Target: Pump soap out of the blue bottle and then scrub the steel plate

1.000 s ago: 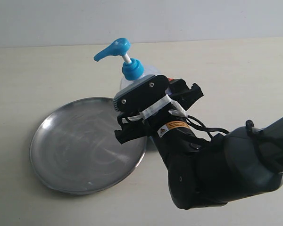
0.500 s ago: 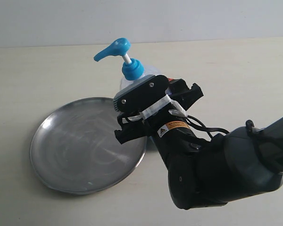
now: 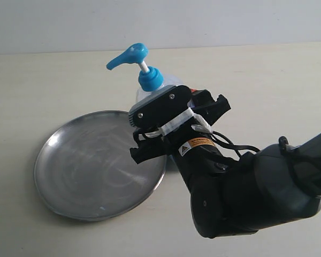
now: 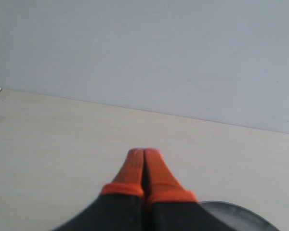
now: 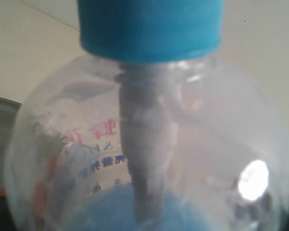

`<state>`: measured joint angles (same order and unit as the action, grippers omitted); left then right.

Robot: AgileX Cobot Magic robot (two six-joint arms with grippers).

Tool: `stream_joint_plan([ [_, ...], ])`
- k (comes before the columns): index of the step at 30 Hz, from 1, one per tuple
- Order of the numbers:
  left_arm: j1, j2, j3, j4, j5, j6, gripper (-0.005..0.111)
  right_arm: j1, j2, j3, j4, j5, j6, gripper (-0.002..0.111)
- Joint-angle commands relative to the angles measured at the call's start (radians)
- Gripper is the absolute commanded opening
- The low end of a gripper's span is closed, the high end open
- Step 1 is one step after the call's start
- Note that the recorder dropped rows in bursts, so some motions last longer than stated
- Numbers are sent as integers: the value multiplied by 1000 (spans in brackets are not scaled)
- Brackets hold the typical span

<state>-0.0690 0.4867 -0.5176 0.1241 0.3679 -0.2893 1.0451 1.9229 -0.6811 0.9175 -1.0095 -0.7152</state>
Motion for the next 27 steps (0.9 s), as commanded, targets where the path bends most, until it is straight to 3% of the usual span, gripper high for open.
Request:
stream_joint_plan([
  [1, 0, 3, -6, 3, -4, -3, 0, 2, -3, -5, -25, -11, 5, 0],
  [7, 0, 43, -6, -43, 69, 0, 0, 2, -3, -5, -25, -11, 5, 0],
  [16, 0, 244, -28, -630, 189, 586, 0, 2, -3, -5, -25, -11, 5, 0],
  [27, 0, 412, -172, -661, 329, 656, 0, 2, -3, -5, -25, -5, 5, 0],
])
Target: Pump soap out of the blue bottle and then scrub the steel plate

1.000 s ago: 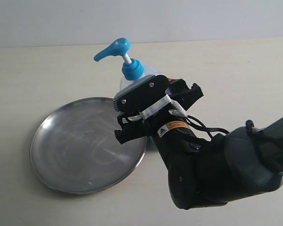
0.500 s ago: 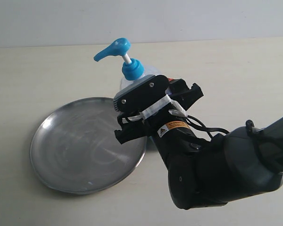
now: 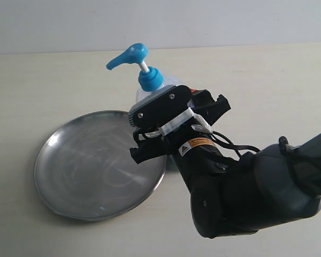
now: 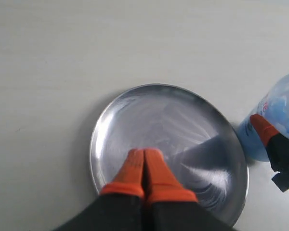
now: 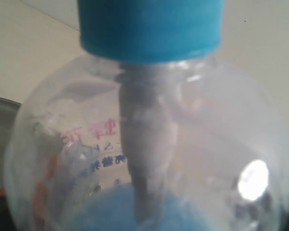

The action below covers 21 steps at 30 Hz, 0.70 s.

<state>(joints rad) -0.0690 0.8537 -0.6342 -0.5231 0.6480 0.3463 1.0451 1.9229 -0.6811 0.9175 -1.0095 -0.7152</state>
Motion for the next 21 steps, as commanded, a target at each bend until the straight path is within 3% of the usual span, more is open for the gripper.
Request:
stream_joint_plan([
  [1, 0, 56, -69, -14, 62, 20, 0, 2, -3, -5, -25, -5, 5, 0],
  [17, -4, 225, -375, -41, 277, 79, 0, 2, -3, -5, -27, -6, 5, 0],
  [21, -41, 263, -440, -38, 290, 89, 0, 2, -3, -5, -32, -6, 5, 0],
])
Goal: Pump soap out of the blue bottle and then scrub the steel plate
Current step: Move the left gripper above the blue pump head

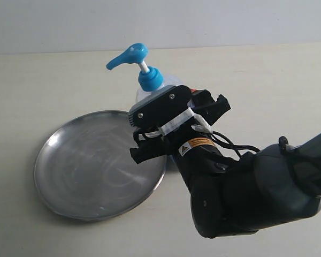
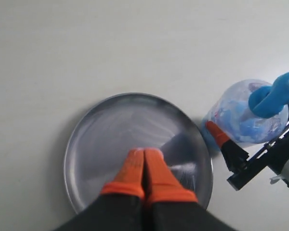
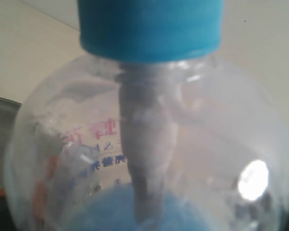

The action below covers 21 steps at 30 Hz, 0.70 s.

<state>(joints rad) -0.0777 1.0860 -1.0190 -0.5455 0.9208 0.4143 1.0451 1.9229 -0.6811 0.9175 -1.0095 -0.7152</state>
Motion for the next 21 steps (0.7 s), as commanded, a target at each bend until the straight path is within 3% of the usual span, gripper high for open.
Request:
stream_joint_plan([
  [1, -44, 41, -68, -16, 17, 25, 0, 2, -3, -5, -32, -6, 5, 0],
  [7, -116, 99, -136, 3, 17, 30, 0, 2, -3, -5, -33, -6, 5, 0],
  [21, -365, 313, -325, 14, 32, 20, 0, 2, -3, -5, -38, 2, 5, 0],
])
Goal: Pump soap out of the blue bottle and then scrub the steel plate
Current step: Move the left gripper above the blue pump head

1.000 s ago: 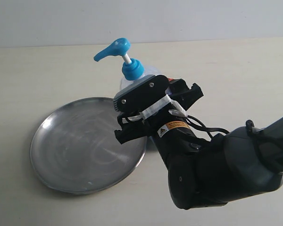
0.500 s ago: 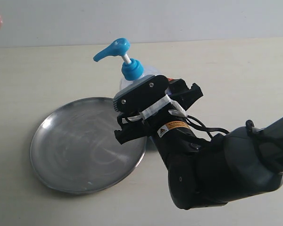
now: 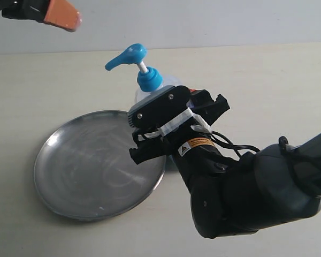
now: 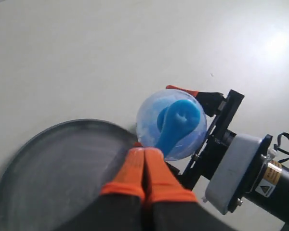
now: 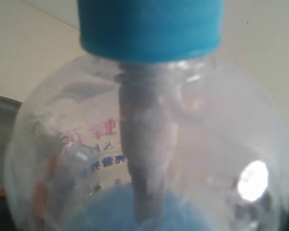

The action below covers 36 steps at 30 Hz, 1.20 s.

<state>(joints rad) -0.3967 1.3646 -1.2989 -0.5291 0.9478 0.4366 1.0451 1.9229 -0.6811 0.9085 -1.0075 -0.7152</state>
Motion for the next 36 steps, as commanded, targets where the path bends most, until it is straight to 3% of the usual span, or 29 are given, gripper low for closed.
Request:
stream_joint_plan([
  [1, -61, 45, -58, -2, 7, -4, 0, 2, -3, -5, -29, 5, 5, 0],
  [11, -152, 133, -135, 4, 13, -21, 0, 2, -3, -5, -31, 7, 8, 0],
  [36, -152, 169, -135, 78, -16, -21, 0, 2, -3, -5, -31, 7, 8, 0],
])
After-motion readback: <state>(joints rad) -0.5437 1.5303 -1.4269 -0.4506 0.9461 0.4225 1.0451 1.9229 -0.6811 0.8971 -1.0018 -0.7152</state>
